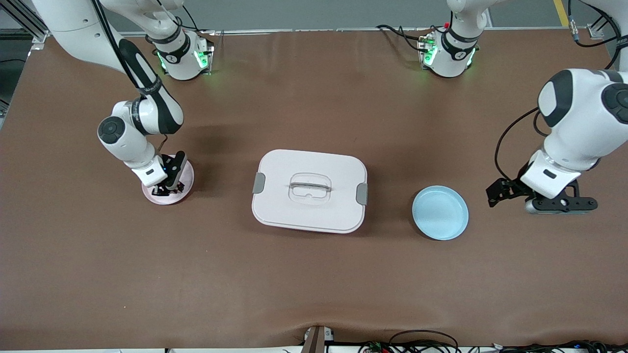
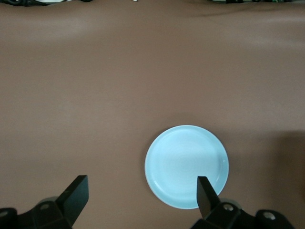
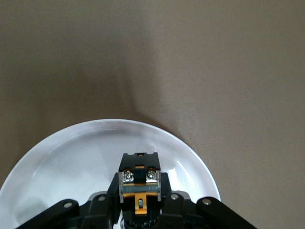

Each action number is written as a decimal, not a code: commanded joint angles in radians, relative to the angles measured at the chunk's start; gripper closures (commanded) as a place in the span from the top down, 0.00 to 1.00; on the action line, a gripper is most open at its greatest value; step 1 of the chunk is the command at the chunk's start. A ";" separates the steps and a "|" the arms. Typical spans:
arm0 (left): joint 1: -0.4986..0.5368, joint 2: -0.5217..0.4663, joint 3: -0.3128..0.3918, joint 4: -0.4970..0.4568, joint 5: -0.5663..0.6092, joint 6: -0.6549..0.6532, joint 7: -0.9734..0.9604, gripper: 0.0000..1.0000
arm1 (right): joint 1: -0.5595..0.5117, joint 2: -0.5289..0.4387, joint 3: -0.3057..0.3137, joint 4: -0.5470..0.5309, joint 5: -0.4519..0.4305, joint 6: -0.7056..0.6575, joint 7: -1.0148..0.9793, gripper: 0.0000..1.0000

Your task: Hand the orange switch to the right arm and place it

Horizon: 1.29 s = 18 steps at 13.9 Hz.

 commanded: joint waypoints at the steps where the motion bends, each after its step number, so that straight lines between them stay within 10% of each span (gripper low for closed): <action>1: 0.041 -0.023 -0.012 0.041 -0.038 -0.081 0.083 1.00 | 0.000 0.004 -0.003 -0.007 -0.021 0.005 -0.007 0.00; 11: 0.009 -0.034 0.013 0.251 -0.096 -0.317 0.077 1.00 | -0.008 -0.031 -0.009 -0.026 -0.021 -0.053 -0.030 0.00; 18: -0.423 -0.052 0.458 0.279 -0.118 -0.363 0.085 1.00 | -0.002 -0.085 -0.008 -0.019 -0.021 -0.150 -0.021 0.00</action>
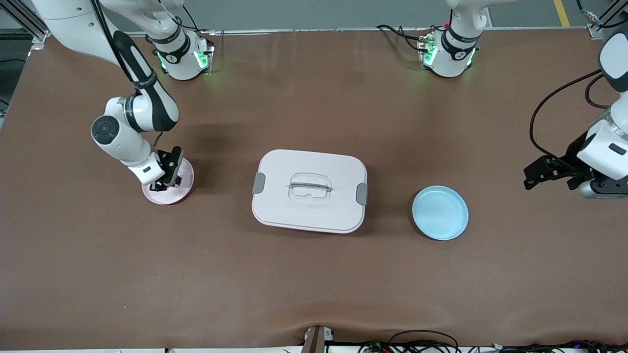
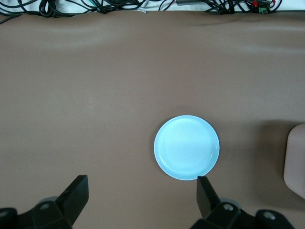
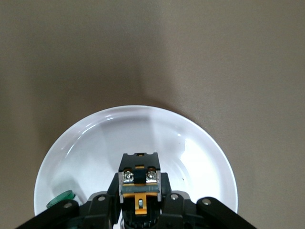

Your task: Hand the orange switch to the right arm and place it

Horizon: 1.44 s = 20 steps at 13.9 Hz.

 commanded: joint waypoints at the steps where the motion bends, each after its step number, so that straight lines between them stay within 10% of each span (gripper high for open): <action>1: -0.162 -0.031 0.170 0.003 -0.039 -0.039 0.018 1.00 | -0.001 -0.020 -0.002 -0.017 -0.020 -0.010 0.001 0.00; 17: -0.030 -0.155 0.048 0.000 -0.071 -0.168 0.008 1.00 | -0.012 0.031 -0.002 0.001 -0.077 0.010 0.002 0.00; 18: -0.030 -0.157 0.049 0.000 -0.075 -0.168 0.008 1.00 | -0.012 0.037 -0.002 0.012 -0.077 0.008 0.004 0.22; 19: -0.030 -0.155 0.049 -0.001 -0.075 -0.168 0.009 1.00 | -0.013 0.037 -0.002 0.013 -0.077 0.007 0.005 0.99; 20: -0.026 -0.151 0.051 0.000 -0.076 -0.168 0.015 1.00 | -0.013 0.037 -0.003 0.019 -0.077 0.002 0.005 1.00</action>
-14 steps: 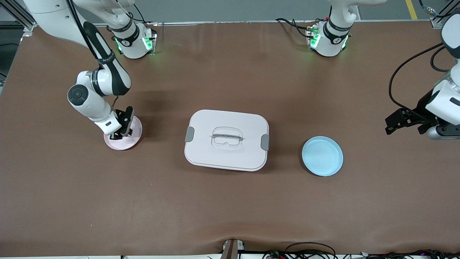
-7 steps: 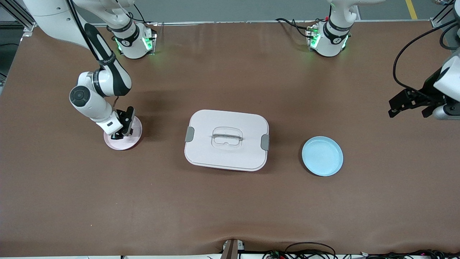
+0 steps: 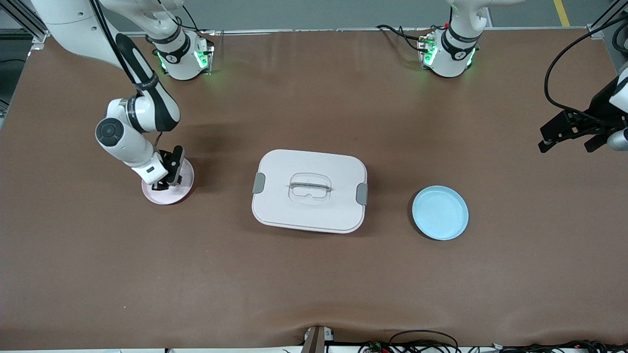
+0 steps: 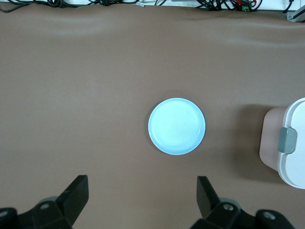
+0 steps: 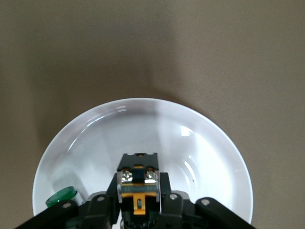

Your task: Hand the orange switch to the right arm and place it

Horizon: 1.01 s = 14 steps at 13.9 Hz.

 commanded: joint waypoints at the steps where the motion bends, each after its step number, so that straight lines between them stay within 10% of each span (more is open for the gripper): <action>1: 0.024 -0.007 -0.006 -0.005 -0.019 -0.012 0.020 1.00 | -0.011 0.008 0.001 0.021 -0.023 -0.004 0.005 1.00; 14: 0.027 -0.007 -0.008 -0.005 -0.020 -0.012 0.017 1.00 | -0.027 -0.029 0.002 0.206 -0.019 -0.436 0.157 1.00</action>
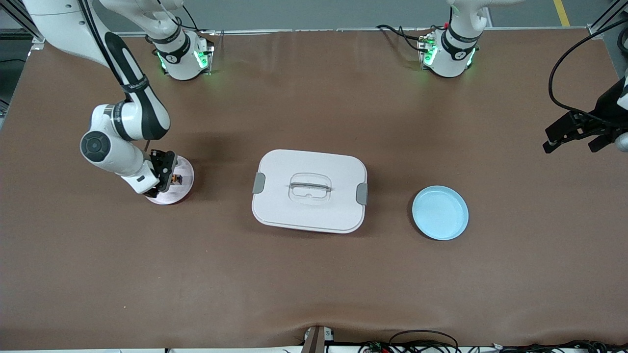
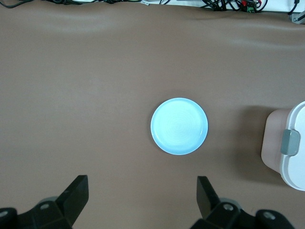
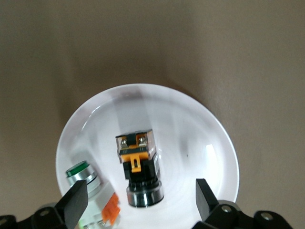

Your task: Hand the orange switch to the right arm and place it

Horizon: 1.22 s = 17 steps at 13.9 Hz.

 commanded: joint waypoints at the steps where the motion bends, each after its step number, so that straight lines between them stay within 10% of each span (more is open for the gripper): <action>1: 0.009 -0.006 -0.007 -0.003 -0.017 -0.012 0.018 1.00 | -0.013 -0.030 0.010 0.065 -0.019 -0.149 0.123 1.00; 17: -0.001 0.018 -0.029 -0.001 -0.003 -0.004 0.000 1.00 | -0.112 -0.116 0.012 0.570 -0.004 -0.772 0.713 1.00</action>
